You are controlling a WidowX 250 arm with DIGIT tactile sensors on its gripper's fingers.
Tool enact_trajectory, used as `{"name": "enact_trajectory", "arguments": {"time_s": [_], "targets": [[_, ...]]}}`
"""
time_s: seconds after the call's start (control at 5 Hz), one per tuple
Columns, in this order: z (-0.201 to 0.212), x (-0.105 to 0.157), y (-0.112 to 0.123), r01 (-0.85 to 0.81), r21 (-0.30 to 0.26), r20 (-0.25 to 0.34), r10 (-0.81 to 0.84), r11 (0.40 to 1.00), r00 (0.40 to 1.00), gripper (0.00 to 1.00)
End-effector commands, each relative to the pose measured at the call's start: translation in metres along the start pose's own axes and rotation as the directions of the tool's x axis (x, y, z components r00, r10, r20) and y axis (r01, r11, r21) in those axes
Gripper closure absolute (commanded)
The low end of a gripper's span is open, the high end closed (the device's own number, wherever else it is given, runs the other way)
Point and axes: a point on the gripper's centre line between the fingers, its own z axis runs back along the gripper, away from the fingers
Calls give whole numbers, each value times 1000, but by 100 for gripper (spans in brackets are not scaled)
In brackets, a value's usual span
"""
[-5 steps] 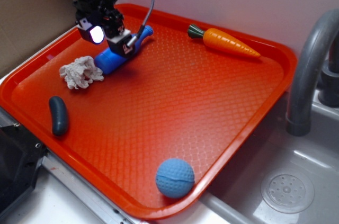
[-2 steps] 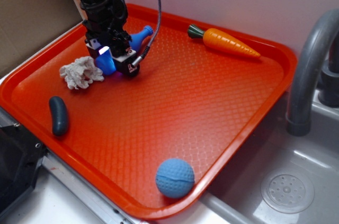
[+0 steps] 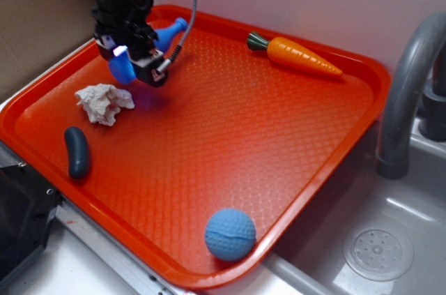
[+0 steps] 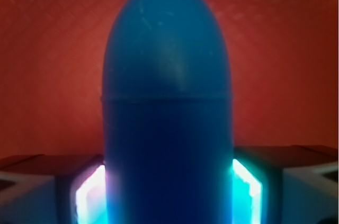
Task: Grab the blue bottle.
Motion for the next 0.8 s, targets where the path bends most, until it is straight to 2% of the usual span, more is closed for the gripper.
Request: {"name": "enact_trajectory", "arguments": {"time_s": [0.0,0.2,0.4,0.6], "targets": [[110,-8,-10,-26,-38,47,28,999,999,100],[160,-29,-16,23,-173,81,-8,985,997,100],[179,-38,-19,105,-237,115,-79,966,990,100],[174,-31,-19,180,-205,66,-169,962,983,100]]}}
